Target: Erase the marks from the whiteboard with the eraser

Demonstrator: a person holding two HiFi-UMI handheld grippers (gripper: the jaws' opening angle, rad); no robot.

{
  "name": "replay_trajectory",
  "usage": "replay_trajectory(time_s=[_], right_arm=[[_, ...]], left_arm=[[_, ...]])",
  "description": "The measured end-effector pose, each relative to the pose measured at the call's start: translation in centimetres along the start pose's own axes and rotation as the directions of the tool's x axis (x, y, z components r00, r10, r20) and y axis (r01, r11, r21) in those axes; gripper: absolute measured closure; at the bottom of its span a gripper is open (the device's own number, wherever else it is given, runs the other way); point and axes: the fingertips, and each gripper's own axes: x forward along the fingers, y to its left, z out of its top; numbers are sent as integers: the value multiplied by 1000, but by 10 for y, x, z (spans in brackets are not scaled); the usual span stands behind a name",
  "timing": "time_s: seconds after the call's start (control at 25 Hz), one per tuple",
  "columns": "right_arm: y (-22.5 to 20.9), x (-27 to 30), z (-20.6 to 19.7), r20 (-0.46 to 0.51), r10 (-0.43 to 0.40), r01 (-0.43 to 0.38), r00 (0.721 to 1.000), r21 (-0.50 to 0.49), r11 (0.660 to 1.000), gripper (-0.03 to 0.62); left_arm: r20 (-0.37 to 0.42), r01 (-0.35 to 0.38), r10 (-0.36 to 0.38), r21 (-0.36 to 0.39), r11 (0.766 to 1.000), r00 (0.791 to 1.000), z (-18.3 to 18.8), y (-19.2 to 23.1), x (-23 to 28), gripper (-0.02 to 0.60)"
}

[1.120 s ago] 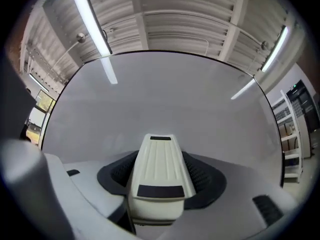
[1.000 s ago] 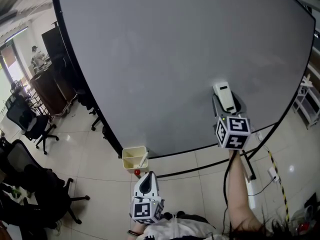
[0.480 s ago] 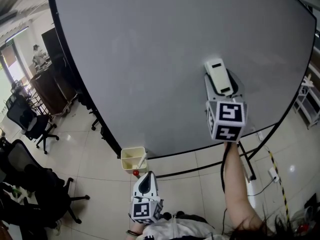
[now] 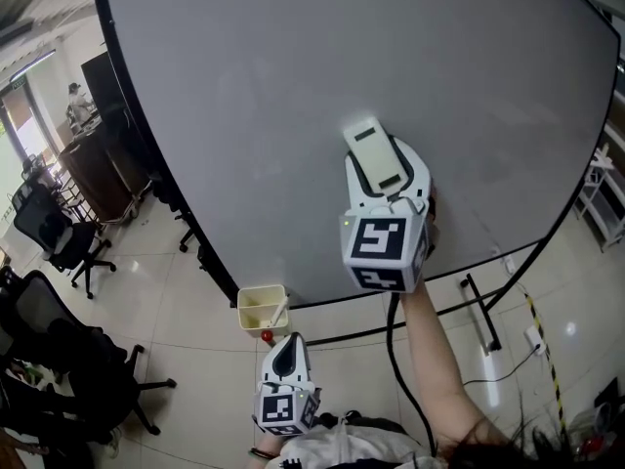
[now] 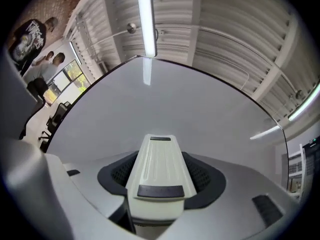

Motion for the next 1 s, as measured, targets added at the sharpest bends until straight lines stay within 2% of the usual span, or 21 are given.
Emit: replay_trajectory(time_s=[0.12, 0.24, 0.36, 0.44, 0.56, 0.64, 0.72, 0.84, 0.92, 1.0], right_arm=[[11, 4, 14, 21, -9, 9, 1000, 6, 1000, 315], [75, -12, -33, -40, 79, -82, 996, -90, 993, 315], [129, -30, -75, -109, 140, -162, 984, -233, 959, 315], [120, -26, -64, -88, 119, -137, 989, -236, 962, 316], [74, -4, -13, -20, 71, -73, 997, -110, 991, 316], [60, 2, 6, 0, 70, -70, 998, -47, 996, 316], [68, -4, -6, -14, 66, -67, 998, -79, 995, 315], [108, -24, -67, -105, 89, -107, 990, -182, 977, 315], [122, -34, -96, -151, 103, -133, 983, -202, 970, 315], [113, -31, -89, -138, 94, -118, 986, -178, 977, 315]], left_arm=[[3, 9, -9, -14, 1000, 1000, 7, -3, 2, 578], [8, -10, 10, -14, 1000, 1000, 5, 2, 3, 578], [15, -11, 12, -9, 1000, 1000, 3, 1, 3, 578], [19, -6, 7, -25, 1000, 1000, 8, -6, 3, 578], [13, -2, 3, -53, 999, 1000, 17, -11, 5, 578], [10, -3, 4, -46, 999, 1000, 15, -10, 5, 578], [10, 2, -1, -22, 1000, 1000, 11, -7, 4, 578], [18, -4, 4, -12, 1000, 1000, 10, -3, 4, 578], [26, -17, 17, -6, 1000, 1000, 7, 2, 3, 578], [23, -28, 28, -7, 1000, 999, 8, 4, 1, 578]])
